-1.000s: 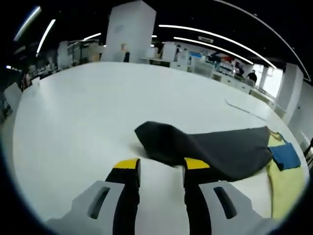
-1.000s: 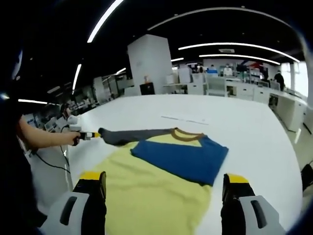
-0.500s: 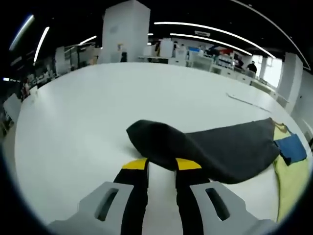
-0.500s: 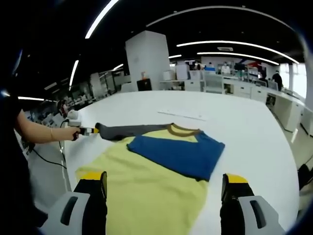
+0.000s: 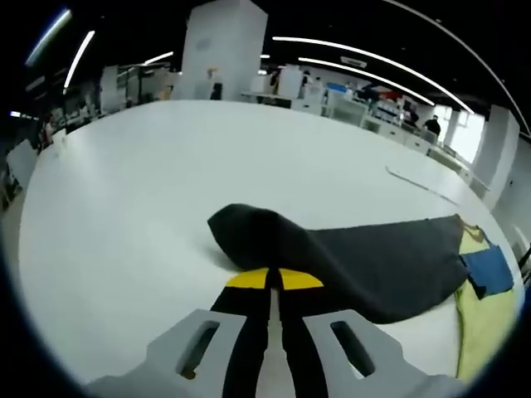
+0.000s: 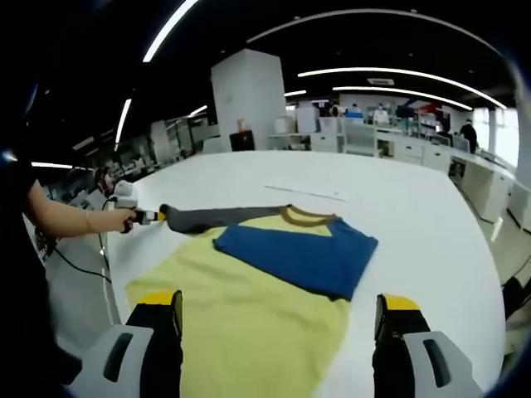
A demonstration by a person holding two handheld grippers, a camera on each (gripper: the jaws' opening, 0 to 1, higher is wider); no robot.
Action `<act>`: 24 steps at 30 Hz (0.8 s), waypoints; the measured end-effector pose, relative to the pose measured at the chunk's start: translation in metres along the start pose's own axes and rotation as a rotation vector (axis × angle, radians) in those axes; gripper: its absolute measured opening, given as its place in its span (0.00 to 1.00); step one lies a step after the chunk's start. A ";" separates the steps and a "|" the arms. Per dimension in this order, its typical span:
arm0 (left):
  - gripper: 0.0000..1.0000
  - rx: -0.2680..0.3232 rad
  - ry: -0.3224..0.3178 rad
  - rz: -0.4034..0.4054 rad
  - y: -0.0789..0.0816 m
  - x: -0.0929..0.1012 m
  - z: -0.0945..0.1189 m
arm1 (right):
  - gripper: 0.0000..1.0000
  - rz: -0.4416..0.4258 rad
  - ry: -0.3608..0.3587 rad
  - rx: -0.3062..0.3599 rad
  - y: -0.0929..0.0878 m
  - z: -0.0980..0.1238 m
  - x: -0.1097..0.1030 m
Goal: Fold the garment on the visible template until the final outline fits inside the template.
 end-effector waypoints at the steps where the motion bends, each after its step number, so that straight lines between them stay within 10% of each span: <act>1: 0.00 -0.006 -0.008 0.011 0.001 -0.002 0.001 | 0.95 0.000 0.000 0.002 0.000 0.000 -0.001; 24: 0.00 -0.018 -0.035 -0.123 0.014 -0.036 0.027 | 0.99 -0.002 0.009 0.001 -0.001 -0.001 -0.018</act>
Point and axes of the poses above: the point that each gripper's makers call its tool centre point, and the gripper's own axes: z roughly backward along the fingers, x roughly to its right, y roughly out of its top, the point moved 7 cm from there along z, roughly backward along the fingers, and after that the axes turned 12 degrees about y, right-handed, at the moved point
